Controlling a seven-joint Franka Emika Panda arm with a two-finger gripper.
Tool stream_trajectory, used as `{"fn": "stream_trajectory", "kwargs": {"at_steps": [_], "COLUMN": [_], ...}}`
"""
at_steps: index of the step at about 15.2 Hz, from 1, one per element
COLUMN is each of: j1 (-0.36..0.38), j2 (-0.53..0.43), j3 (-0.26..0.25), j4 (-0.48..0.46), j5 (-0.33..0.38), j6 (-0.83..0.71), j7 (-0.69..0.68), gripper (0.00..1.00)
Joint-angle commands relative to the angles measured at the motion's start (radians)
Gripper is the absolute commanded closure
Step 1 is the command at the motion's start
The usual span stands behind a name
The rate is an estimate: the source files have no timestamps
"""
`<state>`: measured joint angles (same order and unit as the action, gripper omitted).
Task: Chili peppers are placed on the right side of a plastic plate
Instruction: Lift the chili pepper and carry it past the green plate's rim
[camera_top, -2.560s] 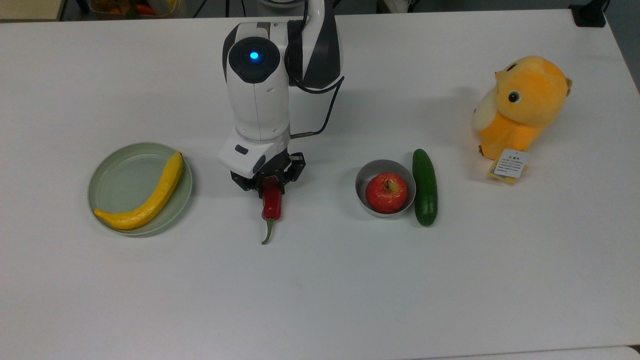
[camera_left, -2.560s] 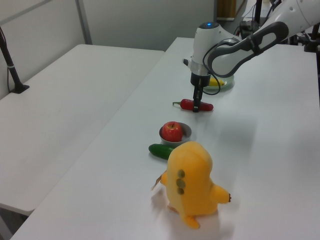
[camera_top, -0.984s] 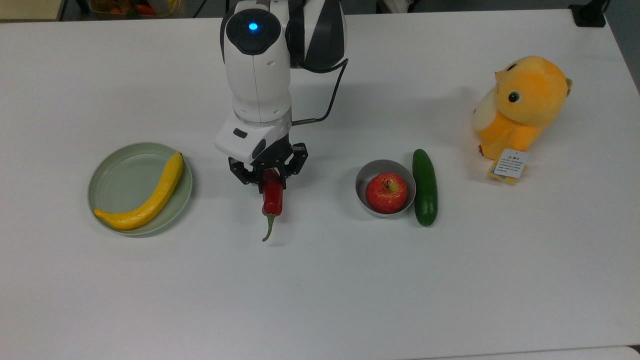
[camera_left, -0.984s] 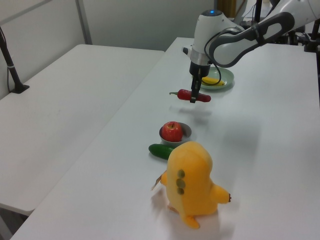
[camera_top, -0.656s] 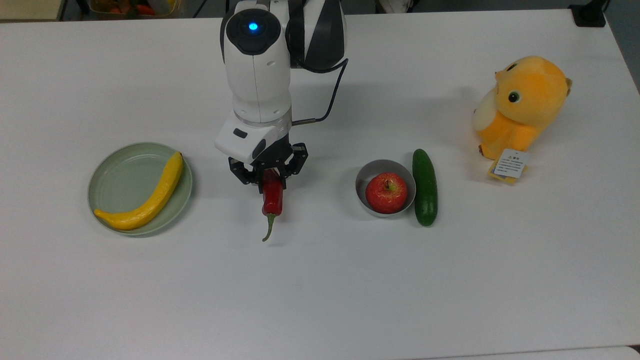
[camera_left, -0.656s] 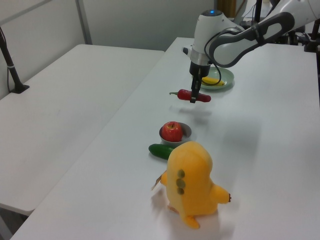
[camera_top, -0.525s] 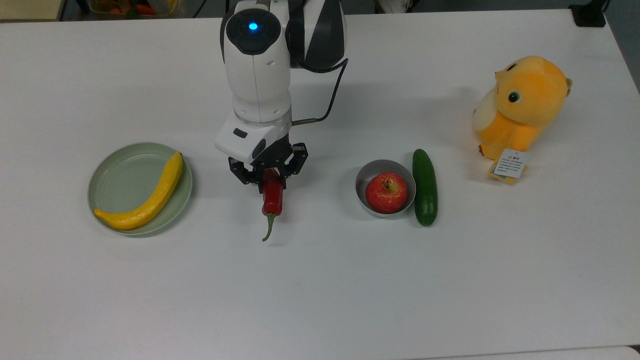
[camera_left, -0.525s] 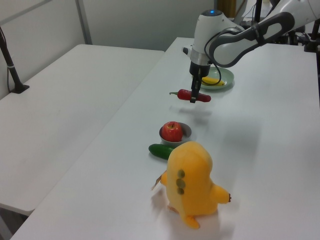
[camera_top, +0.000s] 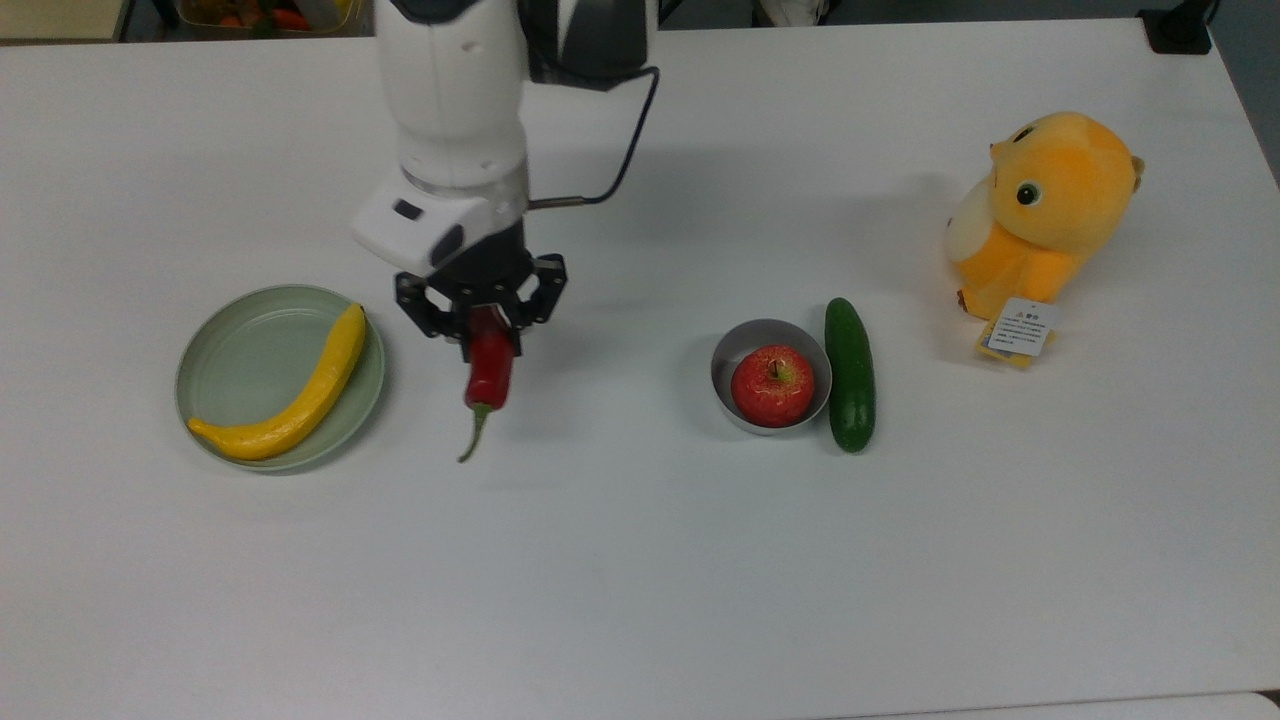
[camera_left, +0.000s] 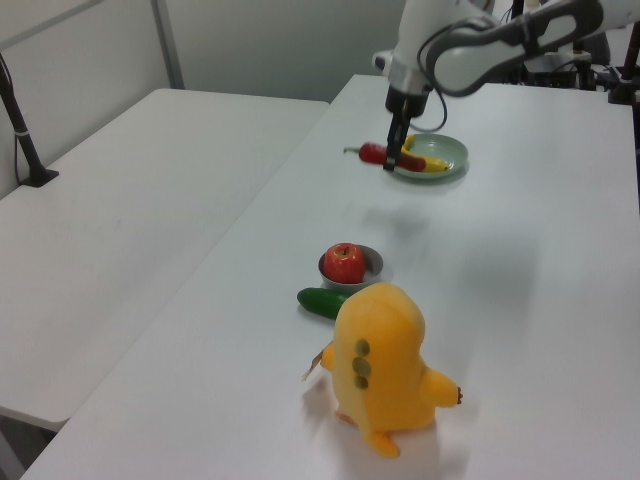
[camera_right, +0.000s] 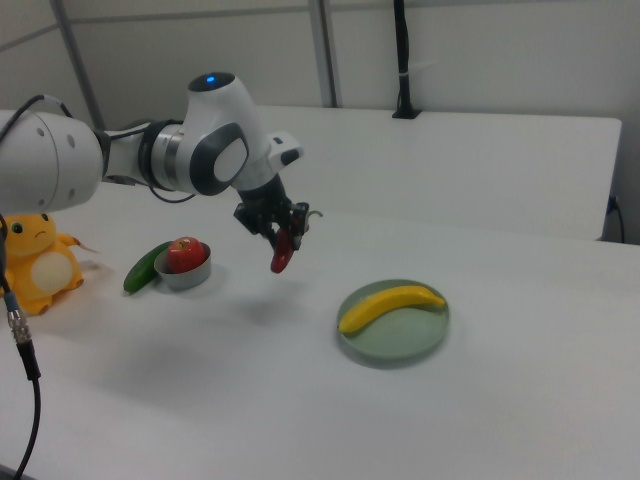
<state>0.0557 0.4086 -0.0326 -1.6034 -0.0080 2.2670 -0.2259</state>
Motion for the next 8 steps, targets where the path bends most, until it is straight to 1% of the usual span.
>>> {"fn": "stream_trajectory", "kwargs": {"at_steps": [1,3,5,8], "j1": [-0.039,-0.053,-0.062,-0.098], "j2": [-0.036,-0.034,-0.033,-0.024], "j3": [-0.016,-0.065,-0.11,-0.151], "j4": [0.005,0.04,0.042,0.042], "j5": [-0.009,0.005,0.008,0.019], "j6": [-0.052,-0.053,-0.05,-0.04], "j7": [-0.018,-0.056,-0.105,-0.183], "gripper": [1.0,1.0,1.0,1.0]}}
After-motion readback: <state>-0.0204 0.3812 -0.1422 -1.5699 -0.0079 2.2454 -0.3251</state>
